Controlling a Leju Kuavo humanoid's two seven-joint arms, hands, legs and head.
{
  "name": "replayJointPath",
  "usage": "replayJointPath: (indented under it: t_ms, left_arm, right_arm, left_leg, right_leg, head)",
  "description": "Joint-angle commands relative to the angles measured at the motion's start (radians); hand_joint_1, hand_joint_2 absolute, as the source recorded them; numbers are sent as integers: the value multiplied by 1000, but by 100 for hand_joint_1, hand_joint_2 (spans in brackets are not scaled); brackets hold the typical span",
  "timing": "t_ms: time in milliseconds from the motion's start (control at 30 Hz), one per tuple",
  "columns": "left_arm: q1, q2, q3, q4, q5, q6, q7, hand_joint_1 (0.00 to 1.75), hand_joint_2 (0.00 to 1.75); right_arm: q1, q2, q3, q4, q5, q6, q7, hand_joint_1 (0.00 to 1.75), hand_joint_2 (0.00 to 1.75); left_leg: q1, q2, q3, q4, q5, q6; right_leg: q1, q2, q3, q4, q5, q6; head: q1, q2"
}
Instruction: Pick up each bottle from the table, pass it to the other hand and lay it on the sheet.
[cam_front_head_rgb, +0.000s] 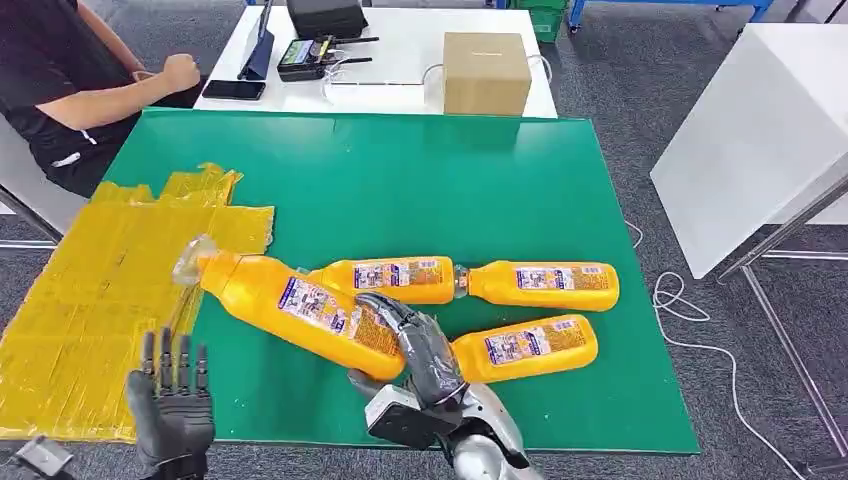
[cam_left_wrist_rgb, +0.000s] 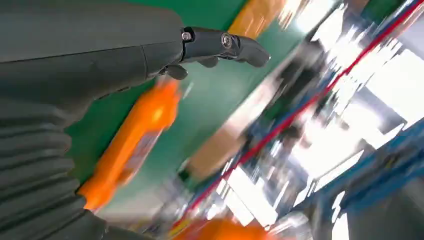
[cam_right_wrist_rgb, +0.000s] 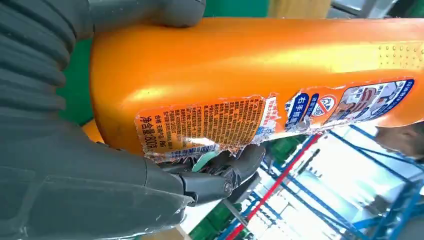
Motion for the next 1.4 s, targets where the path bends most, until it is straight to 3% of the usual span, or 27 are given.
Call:
replayJointPath:
  t_ms: [33, 167, 733, 1200, 1400]
  left_arm:
    - [-12, 28, 21, 181, 33, -172, 61, 0, 175]
    - [-19, 48, -18, 206, 39, -256, 62, 0, 175]
    - [-16, 45, -15, 190, 26, -259, 51, 0, 175]
    - [-76, 20, 6, 186, -20, -195, -16, 0, 175]
    - [-89, 11, -1, 170, -54, -165, -44, 0, 175]
  right_arm:
    - [-63, -11, 29, 57, -11, 21, -25, 175, 175]
    - [-82, -7, 80, 96, -7, 62, -41, 175, 175]
    - [-94, -11, 111, 115, -11, 99, -34, 175, 175]
    - [-139, 13, 342, 333, 8, 287, -68, 175, 175]
    - [-155, 25, 374, 377, 3, 286, -74, 175, 175]
  left_leg:
    - [0, -2, 4, -2, -1, 0]
    - [1, -3, 8, -2, -2, 0]
    - [0, -3, 4, -1, -1, 0]
    - [1, -4, 6, -2, -2, 0]
    - [2, -6, 6, -2, -1, 0]
  right_leg:
    - [0, 1, 4, -1, -1, -2]
    - [1, 2, 7, -1, -2, -4]
    - [1, 0, 3, -1, -1, -2]
    - [2, 0, 6, -2, -2, -3]
    - [2, -2, 6, -2, -2, -4]
  head:
    - [0, 0]
    - [0, 0]
    - [0, 0]
    - [0, 0]
    - [0, 0]
